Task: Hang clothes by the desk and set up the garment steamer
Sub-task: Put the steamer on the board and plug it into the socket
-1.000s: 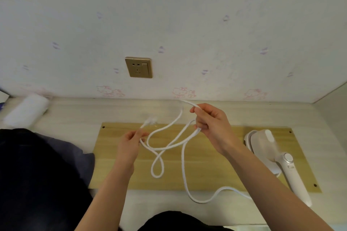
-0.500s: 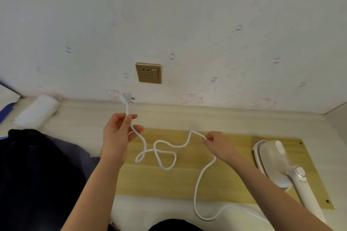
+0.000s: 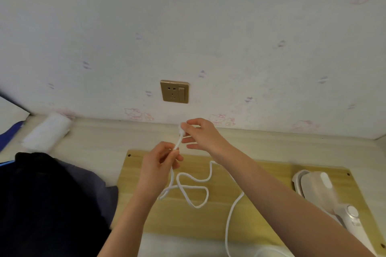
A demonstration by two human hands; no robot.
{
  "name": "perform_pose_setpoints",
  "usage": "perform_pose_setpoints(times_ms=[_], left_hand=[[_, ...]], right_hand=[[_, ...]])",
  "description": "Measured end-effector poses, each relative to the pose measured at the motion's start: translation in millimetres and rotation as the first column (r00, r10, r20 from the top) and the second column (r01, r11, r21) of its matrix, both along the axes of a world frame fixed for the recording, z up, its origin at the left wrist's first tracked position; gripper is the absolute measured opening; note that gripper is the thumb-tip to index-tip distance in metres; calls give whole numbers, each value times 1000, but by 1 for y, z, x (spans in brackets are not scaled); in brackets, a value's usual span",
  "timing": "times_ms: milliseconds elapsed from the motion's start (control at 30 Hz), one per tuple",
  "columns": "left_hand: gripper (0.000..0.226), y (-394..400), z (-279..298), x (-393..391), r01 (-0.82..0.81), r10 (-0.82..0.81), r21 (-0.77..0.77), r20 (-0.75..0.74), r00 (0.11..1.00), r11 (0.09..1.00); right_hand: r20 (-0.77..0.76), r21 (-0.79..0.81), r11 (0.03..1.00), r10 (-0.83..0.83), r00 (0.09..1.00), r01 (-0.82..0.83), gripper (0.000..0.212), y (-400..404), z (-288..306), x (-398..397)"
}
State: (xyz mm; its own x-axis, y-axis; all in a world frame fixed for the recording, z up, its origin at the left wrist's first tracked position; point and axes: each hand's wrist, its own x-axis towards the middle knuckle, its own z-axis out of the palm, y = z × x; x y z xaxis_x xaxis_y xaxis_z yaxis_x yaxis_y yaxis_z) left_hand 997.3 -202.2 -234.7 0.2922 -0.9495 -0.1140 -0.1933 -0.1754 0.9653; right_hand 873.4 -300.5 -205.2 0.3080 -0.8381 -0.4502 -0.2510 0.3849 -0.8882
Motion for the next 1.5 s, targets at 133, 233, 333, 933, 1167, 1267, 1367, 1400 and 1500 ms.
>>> perform_pose_setpoints(times_ms=[133,233,333,933,1167,1267,1367,1400,1500], left_hand=[[7,0,-10,4,79,-82,30,97,992,996],[8,-4,-20,14,135,-145,105,97,985,985],[12,-16,-23,27,134,-146,152,71,987,979],[25,-118,-10,47,-92,89,-100,-38,995,991],[26,-134,-22,49,-124,119,-89,-55,991,988],[27,-136,-27,50,-127,123,-86,-54,991,988],[27,-137,-30,50,-143,141,-94,-32,989,985],[27,-138,-31,50,-149,147,-98,-28,989,984],[27,-142,-29,50,-150,149,-104,-21,989,983]], right_hand=[[55,114,992,-70,996,63,41,-9,-5,9],[76,97,990,-107,991,100,39,-14,-12,13],[97,9,999,-52,994,51,33,-18,-16,16],[-72,-464,878,-171,983,119,25,-54,-38,45],[-98,-520,845,-203,974,124,26,-66,-49,57],[-102,-538,834,-210,972,124,26,-68,-53,58],[-86,-551,822,-223,971,140,25,-67,-55,61],[-78,-556,818,-229,970,149,25,-67,-55,62],[-65,-566,807,-245,967,166,24,-69,-53,64]])
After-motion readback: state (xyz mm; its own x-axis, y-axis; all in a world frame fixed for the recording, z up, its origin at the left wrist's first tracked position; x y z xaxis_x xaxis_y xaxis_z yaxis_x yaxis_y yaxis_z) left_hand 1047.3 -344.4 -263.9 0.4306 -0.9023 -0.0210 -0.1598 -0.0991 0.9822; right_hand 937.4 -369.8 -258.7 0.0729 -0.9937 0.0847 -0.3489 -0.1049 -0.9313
